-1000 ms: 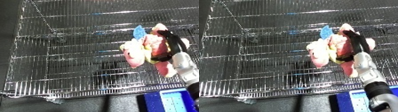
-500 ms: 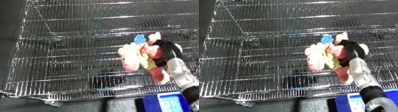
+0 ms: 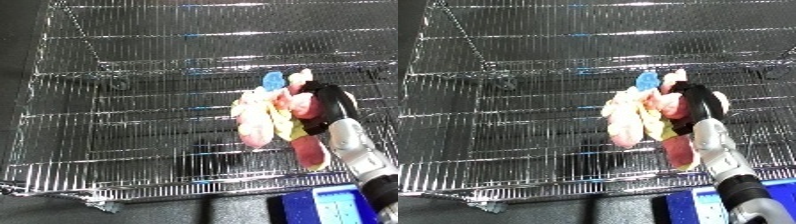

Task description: Pick up the object and place it into the box

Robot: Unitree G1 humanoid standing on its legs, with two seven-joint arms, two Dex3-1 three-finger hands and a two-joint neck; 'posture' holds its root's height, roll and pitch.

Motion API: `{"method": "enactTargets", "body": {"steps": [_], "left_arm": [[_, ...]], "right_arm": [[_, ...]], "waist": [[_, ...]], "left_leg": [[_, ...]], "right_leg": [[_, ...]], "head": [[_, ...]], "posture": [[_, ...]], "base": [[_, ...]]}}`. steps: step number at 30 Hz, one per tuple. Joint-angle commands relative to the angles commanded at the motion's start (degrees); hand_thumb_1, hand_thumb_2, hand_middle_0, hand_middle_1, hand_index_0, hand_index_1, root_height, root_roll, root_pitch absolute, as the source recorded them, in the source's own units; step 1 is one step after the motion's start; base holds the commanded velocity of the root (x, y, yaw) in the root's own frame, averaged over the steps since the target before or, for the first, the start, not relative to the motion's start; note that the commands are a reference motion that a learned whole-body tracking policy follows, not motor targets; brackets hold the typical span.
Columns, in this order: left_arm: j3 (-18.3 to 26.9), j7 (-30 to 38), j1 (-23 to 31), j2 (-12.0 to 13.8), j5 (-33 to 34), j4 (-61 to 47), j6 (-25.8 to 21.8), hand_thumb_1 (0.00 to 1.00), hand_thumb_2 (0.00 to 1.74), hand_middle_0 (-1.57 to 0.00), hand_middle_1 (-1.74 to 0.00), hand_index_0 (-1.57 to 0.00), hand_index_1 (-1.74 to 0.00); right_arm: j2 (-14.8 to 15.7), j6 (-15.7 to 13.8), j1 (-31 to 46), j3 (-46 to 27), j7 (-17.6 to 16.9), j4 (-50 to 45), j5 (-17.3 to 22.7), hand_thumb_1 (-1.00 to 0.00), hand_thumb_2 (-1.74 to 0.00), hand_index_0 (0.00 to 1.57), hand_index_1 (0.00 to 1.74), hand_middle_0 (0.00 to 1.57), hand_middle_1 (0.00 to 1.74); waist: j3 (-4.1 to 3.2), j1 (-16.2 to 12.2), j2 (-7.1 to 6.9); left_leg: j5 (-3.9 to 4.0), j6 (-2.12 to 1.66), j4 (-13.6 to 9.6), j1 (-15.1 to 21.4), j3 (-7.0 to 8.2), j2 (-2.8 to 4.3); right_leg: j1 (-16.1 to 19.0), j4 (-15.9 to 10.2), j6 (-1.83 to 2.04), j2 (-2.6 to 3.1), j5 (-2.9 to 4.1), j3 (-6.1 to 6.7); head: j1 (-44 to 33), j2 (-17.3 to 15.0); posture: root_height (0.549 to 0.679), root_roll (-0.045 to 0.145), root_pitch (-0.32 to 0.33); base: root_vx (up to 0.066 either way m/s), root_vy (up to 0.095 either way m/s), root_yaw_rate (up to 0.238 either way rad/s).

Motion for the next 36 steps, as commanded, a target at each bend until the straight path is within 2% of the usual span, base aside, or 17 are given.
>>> {"method": "enactTargets", "body": {"steps": [11,18,29,36], "left_arm": [[0.46,0.52,-1.62,-0.25,0.91,1.17,-0.16,1.00,1.74,-1.57,-1.74,-1.57,-1.74],[1.27,1.24,-2.60,-1.44,1.69,2.19,0.00,1.00,1.74,-1.57,-1.74,-1.57,-1.74],[1.91,1.69,-3.17,-2.57,2.76,2.55,1.10,1.00,1.74,-1.57,-1.74,-1.57,-1.74],[2.35,1.59,-3.17,-2.94,3.62,2.27,1.98,1.00,1.74,-1.57,-1.74,-1.57,-1.74]], "right_arm": [[-0.63,-2.04,7.62,-6.96,-3.63,-9.47,1.24,-1.00,-1.74,1.57,1.74,1.57,1.74],[0.03,-3.91,18.30,-16.30,-6.39,-23.97,1.16,-1.00,-1.74,1.57,1.74,1.57,1.74],[4.54,-6.08,34.27,-31.07,-10.36,-41.13,-0.58,-1.00,-1.74,1.57,1.74,1.57,1.74],[8.04,-7.34,41.74,-38.48,-12.11,-48.29,-1.93,-1.00,-1.74,1.57,1.74,1.57,1.74]], "waist": [[0.00,-1.39,-1.39],[0.00,-3.21,-2.65],[0.00,-5.74,-3.95],[0.00,-7.44,-4.30]], "left_leg": [[-0.60,0.21,0.25,1.42,0.21,0.34],[-1.13,0.48,0.55,2.73,0.52,0.73],[-1.82,0.89,0.68,5.28,1.34,1.13],[-2.29,1.01,0.67,7.04,2.09,1.38]], "right_leg": [[1.70,-0.66,0.22,-0.11,0.32,0.03],[3.31,-1.17,0.37,-0.30,0.52,0.19],[6.25,-2.59,0.60,-0.60,1.11,0.52],[7.88,-3.25,0.69,-0.59,1.03,0.96]], "head": [[0.46,1.14],[0.93,1.95],[3.62,3.31],[4.33,3.38]], "posture": [[0.628,0.094,0.005],[0.630,0.091,-0.013],[0.631,0.086,-0.050],[0.631,0.086,-0.073]], "base": [[-0.021,0.000,-0.028],[-0.023,0.009,-0.045],[-0.015,0.012,-0.031],[0.009,0.019,-0.063]]}}
